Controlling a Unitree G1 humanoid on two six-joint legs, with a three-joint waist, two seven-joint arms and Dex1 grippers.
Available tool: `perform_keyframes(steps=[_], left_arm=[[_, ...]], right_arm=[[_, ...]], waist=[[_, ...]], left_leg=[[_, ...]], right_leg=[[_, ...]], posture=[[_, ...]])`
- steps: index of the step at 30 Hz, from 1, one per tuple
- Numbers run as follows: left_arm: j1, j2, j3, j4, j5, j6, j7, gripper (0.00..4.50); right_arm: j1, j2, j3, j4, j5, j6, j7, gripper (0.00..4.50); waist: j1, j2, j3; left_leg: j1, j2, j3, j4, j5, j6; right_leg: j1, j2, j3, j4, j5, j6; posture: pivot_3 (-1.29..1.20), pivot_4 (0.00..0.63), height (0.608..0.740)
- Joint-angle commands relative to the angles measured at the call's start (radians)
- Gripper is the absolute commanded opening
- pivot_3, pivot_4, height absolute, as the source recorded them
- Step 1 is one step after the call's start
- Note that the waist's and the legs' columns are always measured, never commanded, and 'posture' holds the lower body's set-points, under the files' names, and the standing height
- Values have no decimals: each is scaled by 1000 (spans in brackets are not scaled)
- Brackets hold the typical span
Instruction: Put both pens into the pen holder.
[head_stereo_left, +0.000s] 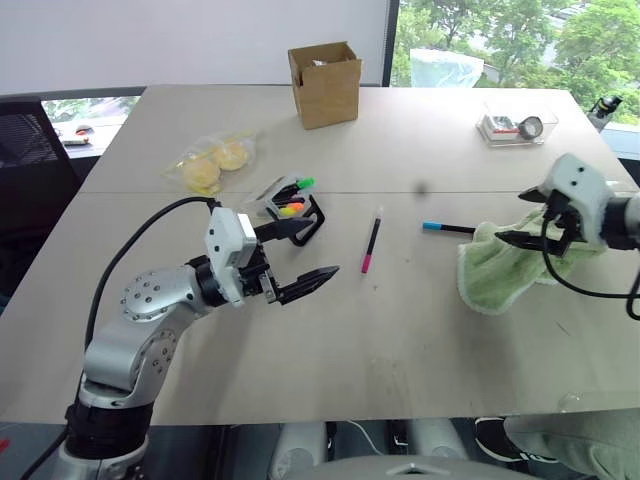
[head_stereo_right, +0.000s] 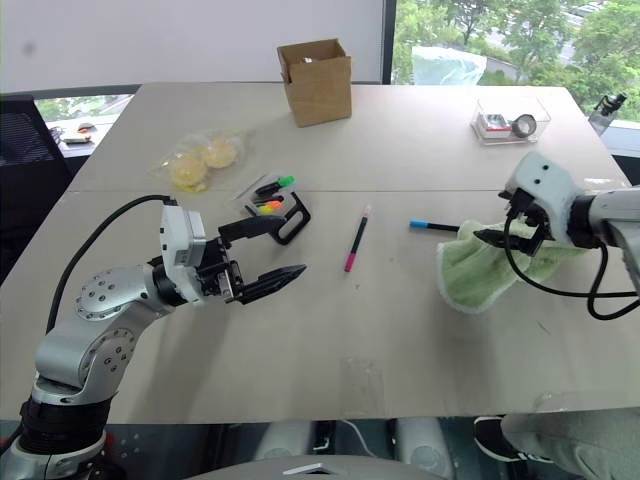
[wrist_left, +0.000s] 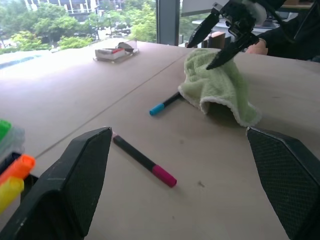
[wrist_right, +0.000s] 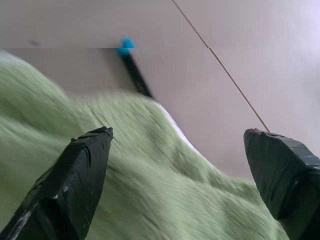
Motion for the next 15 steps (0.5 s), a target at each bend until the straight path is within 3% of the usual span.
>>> perform_keyframes(steps=[1, 4, 9, 11, 15], left_arm=[[23, 4, 30, -68, -17, -7, 20, 4500], [30, 1, 23, -76, -18, -7, 30, 4500], [14, -6, 9, -57, -11, -14, 29, 4500], [5, -6, 6, -47, -10, -17, 26, 4500], [-12, -5, 4, -35, -10, -18, 20, 4500]], right_arm=[[-3, -43, -30, 16, -25, -45, 46, 4474], [13, -62, -13, 13, -51, -50, 82, 4474], [22, -1, 32, 34, -68, 54, 87, 4474], [42, 9, 61, 73, -114, 36, 69, 3940], [90, 6, 78, 156, -156, 13, 57, 2275]], waist=[[9, 0, 0], [12, 0, 0], [10, 0, 0], [10, 0, 0], [13, 0, 0]], left_leg=[[0, 0, 1, 0, 0, 0], [0, 0, 2, -1, 0, 0], [2, 0, 3, -1, -2, 3], [3, 0, 4, 0, -3, 4], [4, 0, 4, 2, -2, 5]], right_leg=[[0, 0, 0, 0, -1, 1], [0, -1, 0, -1, -1, 2], [0, 0, -1, 0, -1, 2], [1, 0, 0, 0, -1, 1], [3, 0, 0, 1, -2, -2]], posture=[[0, 150, 740], [0, 150, 740], [0, 150, 740], [0, 150, 740], [0, 150, 740]])
